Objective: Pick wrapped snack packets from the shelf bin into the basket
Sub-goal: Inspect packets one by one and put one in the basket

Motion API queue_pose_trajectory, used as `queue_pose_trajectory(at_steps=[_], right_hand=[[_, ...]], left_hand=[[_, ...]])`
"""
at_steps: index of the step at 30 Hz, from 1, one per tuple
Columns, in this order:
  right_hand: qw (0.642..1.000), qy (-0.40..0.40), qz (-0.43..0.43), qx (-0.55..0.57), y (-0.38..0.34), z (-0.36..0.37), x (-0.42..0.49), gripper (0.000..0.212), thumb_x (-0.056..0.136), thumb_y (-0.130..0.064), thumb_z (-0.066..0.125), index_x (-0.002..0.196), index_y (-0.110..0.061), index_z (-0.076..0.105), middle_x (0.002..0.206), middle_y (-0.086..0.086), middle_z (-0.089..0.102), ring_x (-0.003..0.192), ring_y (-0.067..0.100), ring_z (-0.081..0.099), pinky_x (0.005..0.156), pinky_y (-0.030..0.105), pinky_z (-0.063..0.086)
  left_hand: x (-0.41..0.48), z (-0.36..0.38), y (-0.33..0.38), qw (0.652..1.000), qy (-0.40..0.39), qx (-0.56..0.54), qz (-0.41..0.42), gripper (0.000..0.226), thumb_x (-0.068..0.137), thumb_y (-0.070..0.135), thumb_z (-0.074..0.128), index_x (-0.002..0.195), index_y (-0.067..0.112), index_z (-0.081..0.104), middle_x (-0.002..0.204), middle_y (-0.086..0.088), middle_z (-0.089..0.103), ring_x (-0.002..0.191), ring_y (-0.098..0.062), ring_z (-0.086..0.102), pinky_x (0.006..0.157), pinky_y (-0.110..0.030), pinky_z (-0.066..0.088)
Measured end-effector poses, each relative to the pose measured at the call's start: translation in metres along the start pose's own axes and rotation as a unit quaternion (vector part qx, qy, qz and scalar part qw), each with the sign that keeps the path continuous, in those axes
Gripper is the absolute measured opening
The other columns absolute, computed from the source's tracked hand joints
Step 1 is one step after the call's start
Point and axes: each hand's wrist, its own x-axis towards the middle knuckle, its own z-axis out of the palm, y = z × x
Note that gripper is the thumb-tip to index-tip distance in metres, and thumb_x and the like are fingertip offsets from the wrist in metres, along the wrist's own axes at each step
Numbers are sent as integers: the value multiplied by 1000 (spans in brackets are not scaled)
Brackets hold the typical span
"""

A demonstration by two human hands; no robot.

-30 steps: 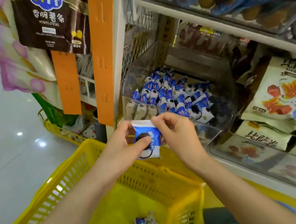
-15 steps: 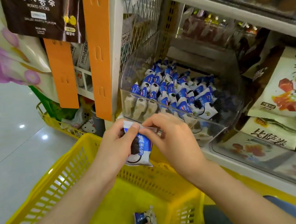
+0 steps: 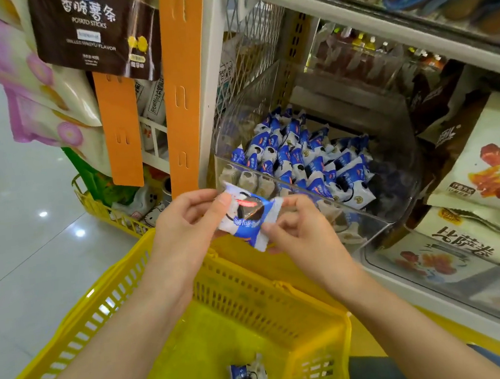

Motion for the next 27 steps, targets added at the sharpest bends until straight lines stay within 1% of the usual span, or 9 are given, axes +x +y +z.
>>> queue_pose_trajectory(at_steps=[4, 7, 10, 13, 19, 21, 23, 25, 27], right_hand=[[993, -68, 80, 49, 0, 2, 0, 28, 89, 1, 55, 112, -11, 44, 99, 26, 66, 77, 23, 65, 63, 24, 56], [986, -111, 102, 67, -1, 0, -1, 32, 88, 3, 55, 116, -6, 44, 106, 27, 64, 79, 24, 62, 69, 25, 55], [990, -126, 48, -35, -3, -1, -3, 40, 83, -9, 65, 118, -17, 46, 116, 6, 61, 104, 14, 58, 91, 29, 49], [994, -88, -25, -52, -7, 1, -4, 41, 82, -22, 67, 118, -24, 49, 115, -6, 58, 110, 6, 54, 97, 30, 46], [992, -80, -87, -42, -7, 5, -4, 9, 85, -16, 64, 94, -14, 65, 88, 4, 71, 85, 18, 66, 83, 45, 52], [993, -74, -89, -31, -4, 5, -2, 5, 85, -15, 65, 86, -20, 65, 79, -2, 70, 76, 16, 66, 76, 40, 54], [994, -64, -93, -15, -3, 4, 0, 14, 85, -13, 64, 80, -26, 64, 72, -6, 67, 68, 8, 62, 65, 28, 52], [995, -56, -82, 22, -2, 3, 1, 17, 86, -10, 63, 79, -25, 63, 72, -3, 67, 65, 6, 60, 58, 20, 49], [995, -55, -75, 31, -2, 4, 1, 15, 88, -12, 60, 78, -23, 64, 72, 1, 66, 65, 8, 60, 56, 21, 50]], left_hand=[[-2, -1, 0, 997, -37, 33, 50, 15, 87, 16, 59, 81, 26, 69, 79, 6, 73, 75, -6, 68, 63, -16, 53], [-1, -2, 0, 993, -17, 83, 79, 22, 89, 13, 57, 74, 27, 66, 70, 7, 69, 65, -2, 64, 58, -15, 52], [0, -6, -1, 980, -5, 167, 108, 20, 91, 16, 54, 75, 25, 61, 72, 6, 65, 64, -2, 59, 60, -17, 48], [-2, -7, -1, 954, -20, 260, 152, 15, 91, 21, 52, 78, 20, 59, 71, 11, 59, 66, 9, 54, 56, -6, 40], [-13, -3, -2, 933, -63, 290, 204, 14, 90, 19, 55, 77, 16, 57, 67, 8, 60, 64, 1, 56, 52, -11, 40], [-13, -1, -2, 938, -70, 281, 191, 12, 90, 19, 55, 78, 17, 57, 69, 7, 60, 64, -1, 56, 51, -12, 40], [-11, 0, -1, 952, -76, 250, 160, 10, 90, 21, 55, 81, 20, 59, 72, 7, 62, 64, 0, 56, 53, -12, 42], [-10, 0, 0, 963, -85, 220, 132, 11, 90, 22, 55, 80, 21, 60, 70, 5, 63, 59, 2, 56, 51, -12, 43], [-11, 0, 1, 966, -93, 211, 119, 13, 90, 24, 54, 79, 19, 60, 67, 1, 63, 58, -3, 59, 52, -20, 47]])
